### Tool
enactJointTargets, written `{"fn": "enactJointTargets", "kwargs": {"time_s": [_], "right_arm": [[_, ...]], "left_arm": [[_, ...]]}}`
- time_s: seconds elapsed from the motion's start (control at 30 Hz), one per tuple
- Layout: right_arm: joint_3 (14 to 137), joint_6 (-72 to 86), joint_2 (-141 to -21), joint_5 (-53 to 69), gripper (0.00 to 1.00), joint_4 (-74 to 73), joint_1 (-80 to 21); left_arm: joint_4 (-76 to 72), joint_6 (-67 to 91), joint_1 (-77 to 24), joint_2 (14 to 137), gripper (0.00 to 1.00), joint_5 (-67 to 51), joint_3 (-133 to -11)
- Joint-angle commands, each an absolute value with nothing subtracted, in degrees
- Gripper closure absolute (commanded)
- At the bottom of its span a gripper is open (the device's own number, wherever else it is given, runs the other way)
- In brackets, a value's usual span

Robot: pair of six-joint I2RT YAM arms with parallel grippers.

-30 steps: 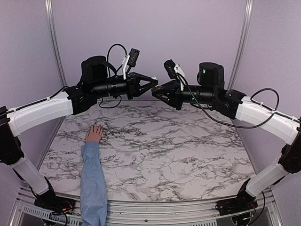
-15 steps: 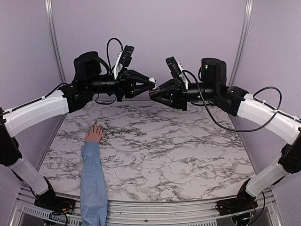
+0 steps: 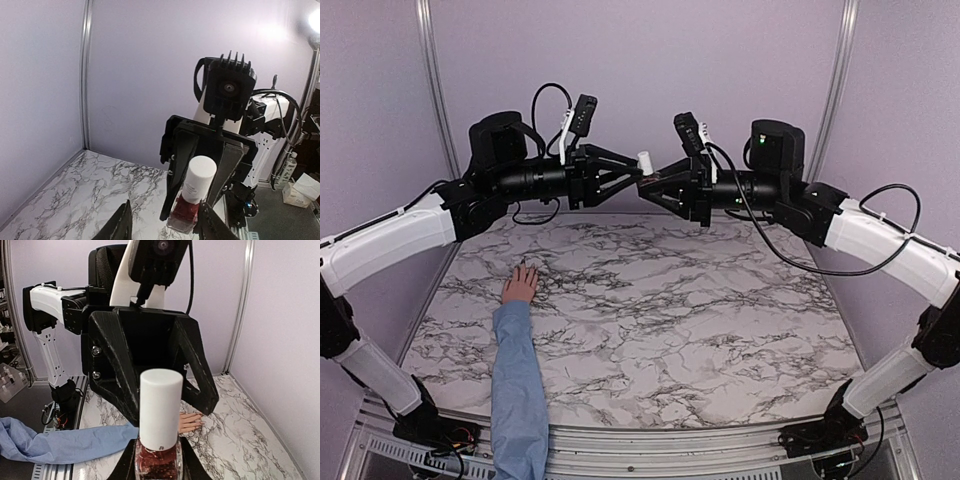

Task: Paint the nails
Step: Screw the nail polish bottle.

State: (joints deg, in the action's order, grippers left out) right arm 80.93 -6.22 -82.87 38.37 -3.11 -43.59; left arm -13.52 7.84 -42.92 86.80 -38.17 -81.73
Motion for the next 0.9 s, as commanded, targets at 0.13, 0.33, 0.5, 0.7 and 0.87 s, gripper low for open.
{"fn": "enactJointTargets", "kwargs": {"time_s": [0.13,0.33,0.5,0.7,0.87], "right_arm": [[81.3,-5.4,-81.4,17.4,1.0,-1.8,-44.9],[81.3,-4.6,-82.3,7.1,1.0,-2.6,-46.0],[81.3,-4.8,-82.9,4.1,1.0,-3.4,-46.5],[82.0,-6.2,-83.8,1.3,1.0,-5.2,-47.7],[82.0,-6.4,-84.1,0.4,1.0,-5.7,-47.7]], "left_arm": [[-14.3,12.9,-43.3,84.5,0.5,-23.8,-81.0],[-14.9,16.0,-47.8,87.1,0.48,-10.9,-83.0],[-14.9,15.9,-50.6,89.6,0.48,-3.8,-85.4],[-14.6,15.9,-52.1,92.2,0.52,1.2,-88.0],[-14.2,15.4,-52.8,93.5,0.54,3.4,-89.5]]}}
